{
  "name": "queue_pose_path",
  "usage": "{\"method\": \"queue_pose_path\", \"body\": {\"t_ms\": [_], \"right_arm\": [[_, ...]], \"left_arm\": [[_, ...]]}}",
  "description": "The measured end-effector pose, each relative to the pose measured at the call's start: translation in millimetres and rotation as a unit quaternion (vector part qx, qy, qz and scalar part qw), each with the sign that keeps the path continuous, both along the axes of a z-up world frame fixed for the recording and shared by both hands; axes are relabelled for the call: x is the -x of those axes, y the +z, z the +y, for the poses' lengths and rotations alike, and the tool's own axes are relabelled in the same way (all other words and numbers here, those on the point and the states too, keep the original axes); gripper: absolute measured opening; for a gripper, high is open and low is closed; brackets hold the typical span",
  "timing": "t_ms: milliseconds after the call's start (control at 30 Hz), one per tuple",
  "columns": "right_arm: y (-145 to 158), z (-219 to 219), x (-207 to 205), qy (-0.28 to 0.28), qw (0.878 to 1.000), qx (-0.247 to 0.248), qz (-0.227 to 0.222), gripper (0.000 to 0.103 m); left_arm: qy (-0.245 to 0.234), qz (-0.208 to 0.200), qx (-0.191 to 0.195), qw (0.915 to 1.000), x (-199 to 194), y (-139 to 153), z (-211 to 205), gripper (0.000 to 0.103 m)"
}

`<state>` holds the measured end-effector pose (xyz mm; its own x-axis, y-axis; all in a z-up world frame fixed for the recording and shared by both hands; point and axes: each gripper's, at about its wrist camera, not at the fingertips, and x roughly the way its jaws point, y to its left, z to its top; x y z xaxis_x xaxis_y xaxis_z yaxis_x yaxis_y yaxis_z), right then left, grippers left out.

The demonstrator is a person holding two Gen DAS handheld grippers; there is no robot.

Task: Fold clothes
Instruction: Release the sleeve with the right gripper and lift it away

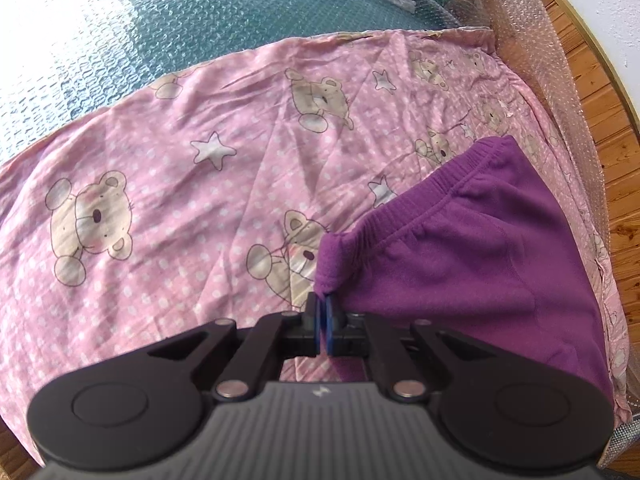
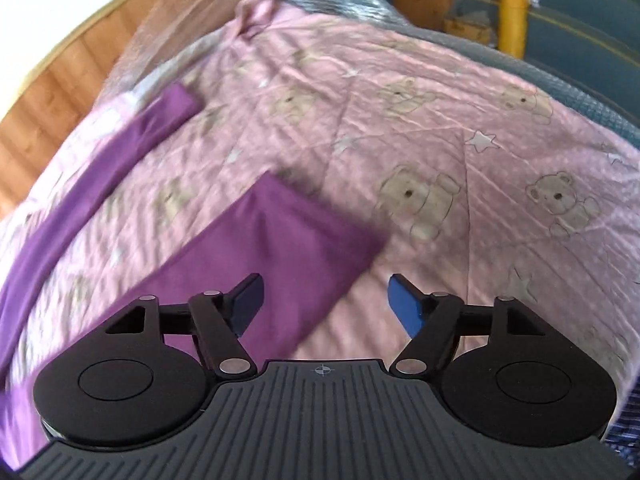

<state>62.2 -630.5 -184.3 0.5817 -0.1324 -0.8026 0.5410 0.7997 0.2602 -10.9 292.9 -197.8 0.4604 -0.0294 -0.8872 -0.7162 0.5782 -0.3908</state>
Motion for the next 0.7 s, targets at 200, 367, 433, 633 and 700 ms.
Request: {"method": "queue_pose_path", "body": {"t_ms": [200,367,433,633,700], "right_arm": [[27.3,9.0,-11.5,0.032,0.998,0.062,-0.003,0.000],[22.3,0.8,-8.4,0.018,0.996,0.080,0.047,0.000],[0.9,-4.6,-11.5,0.012,0.993,0.079,0.088,0.000],[20.3,-9.2,-1.0,-0.062,0.986,0.131,0.086,0.049],[34.8,-6.0,0.0,-0.084,0.980,0.163,0.075,0.061]], "left_arm": [[0.013,-0.042,-0.031,0.9985,-0.6,33.2,-4.1,0.002],[-0.008,-0.017,-0.020,0.9996,-0.8,39.4,3.0,0.003],[-0.037,0.043,-0.003,0.9984,-0.8,14.3,-2.0,0.004],[-0.033,0.071,-0.011,0.9969,32.1,15.1,-1.2,0.031],[-0.021,0.055,-0.021,0.9981,44.7,33.0,7.8,0.031]]}}
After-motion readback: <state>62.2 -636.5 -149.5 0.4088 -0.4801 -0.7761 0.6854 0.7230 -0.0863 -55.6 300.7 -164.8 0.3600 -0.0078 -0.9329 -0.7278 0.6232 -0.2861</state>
